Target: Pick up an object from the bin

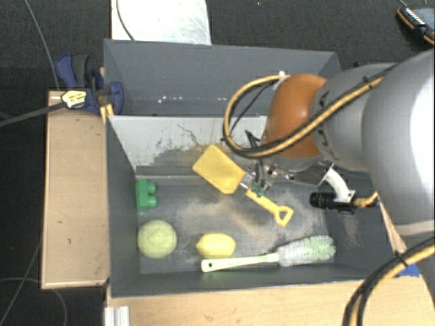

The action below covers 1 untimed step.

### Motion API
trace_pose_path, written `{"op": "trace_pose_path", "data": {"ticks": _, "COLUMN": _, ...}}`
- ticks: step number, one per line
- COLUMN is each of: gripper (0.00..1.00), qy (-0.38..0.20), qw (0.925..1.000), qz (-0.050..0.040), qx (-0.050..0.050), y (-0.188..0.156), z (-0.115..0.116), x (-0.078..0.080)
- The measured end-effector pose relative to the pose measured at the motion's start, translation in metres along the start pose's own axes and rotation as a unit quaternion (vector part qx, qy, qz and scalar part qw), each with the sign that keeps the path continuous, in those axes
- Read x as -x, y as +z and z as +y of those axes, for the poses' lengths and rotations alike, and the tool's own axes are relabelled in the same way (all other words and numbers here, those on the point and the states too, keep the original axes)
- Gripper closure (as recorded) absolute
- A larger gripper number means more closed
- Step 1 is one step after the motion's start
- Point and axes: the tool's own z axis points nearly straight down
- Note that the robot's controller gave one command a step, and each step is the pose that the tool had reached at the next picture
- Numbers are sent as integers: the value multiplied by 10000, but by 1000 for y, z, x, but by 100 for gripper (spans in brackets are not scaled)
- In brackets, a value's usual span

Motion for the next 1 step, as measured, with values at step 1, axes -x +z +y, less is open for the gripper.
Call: {"op": "trace_pose_path", "data": {"ticks": 1, "gripper": 100, "qy": -11, "qw": 10000, "qz": -10, "qx": 9, "y": -10, "z": 0, "x": 1}}
